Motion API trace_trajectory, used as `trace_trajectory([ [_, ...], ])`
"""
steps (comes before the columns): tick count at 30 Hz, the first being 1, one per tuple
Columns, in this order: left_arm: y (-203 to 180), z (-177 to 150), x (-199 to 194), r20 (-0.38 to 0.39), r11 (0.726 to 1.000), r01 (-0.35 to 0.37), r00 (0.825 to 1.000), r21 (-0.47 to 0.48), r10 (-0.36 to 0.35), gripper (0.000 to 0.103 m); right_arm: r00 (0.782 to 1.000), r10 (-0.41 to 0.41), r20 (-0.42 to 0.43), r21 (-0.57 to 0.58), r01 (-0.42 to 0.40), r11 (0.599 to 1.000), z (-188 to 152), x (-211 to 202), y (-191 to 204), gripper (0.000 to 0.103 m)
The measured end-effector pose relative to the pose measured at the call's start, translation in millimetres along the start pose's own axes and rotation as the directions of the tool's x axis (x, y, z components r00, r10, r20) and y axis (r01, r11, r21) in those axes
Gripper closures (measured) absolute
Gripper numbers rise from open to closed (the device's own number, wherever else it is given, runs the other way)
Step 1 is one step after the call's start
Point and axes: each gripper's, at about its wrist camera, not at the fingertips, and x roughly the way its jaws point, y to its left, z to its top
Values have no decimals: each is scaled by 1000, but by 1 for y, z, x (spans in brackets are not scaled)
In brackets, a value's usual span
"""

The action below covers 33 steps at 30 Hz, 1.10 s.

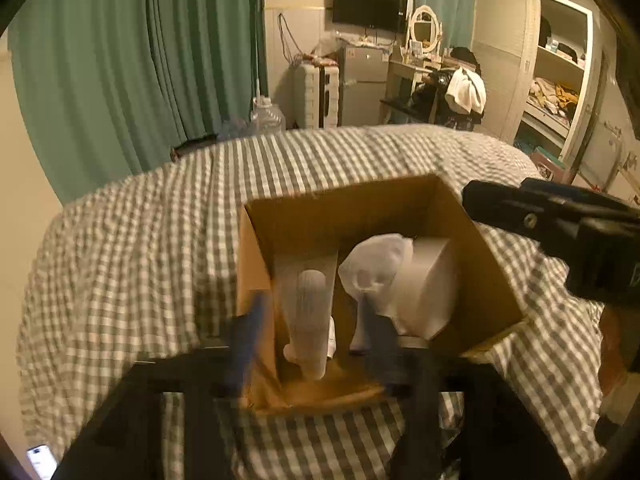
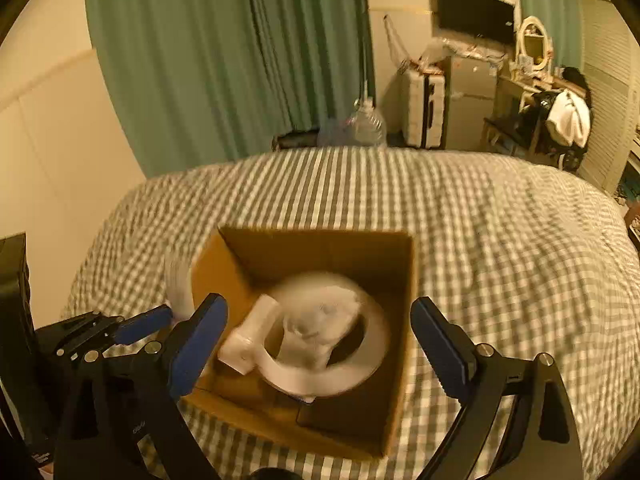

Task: Organize objects
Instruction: 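Lower the toothpaste and tape roll into the box and open both tools, then grasp the blue floral tissue pack with the left tool while the right tool grasps the earbuds case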

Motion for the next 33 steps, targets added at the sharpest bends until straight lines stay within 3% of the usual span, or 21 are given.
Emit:
trace_trajectory([
  [1, -1, 2, -11, 20, 1000, -16, 1000, -1, 16, 20, 1000, -4, 12, -1, 4, 1000, 2, -10, 1, 8],
  [10, -17, 9, -115, 132, 996, -84, 988, 22, 81, 19, 990, -86, 113, -40, 91, 995, 11, -128, 16, 8],
  [17, -25, -23, -149, 113, 990, -132, 985, 38, 127, 17, 987, -108, 118, -96, 119, 988, -13, -184, 31, 8],
  [25, -19, -88, -143, 52, 986, -166, 985, -5, 166, 17, 995, -91, 47, -139, 96, 986, -83, -181, 36, 8],
  [33, -24, -141, -90, -24, 985, -166, 986, -41, 165, 17, 993, -84, -88, -188, 66, 980, -159, -127, 36, 8],
])
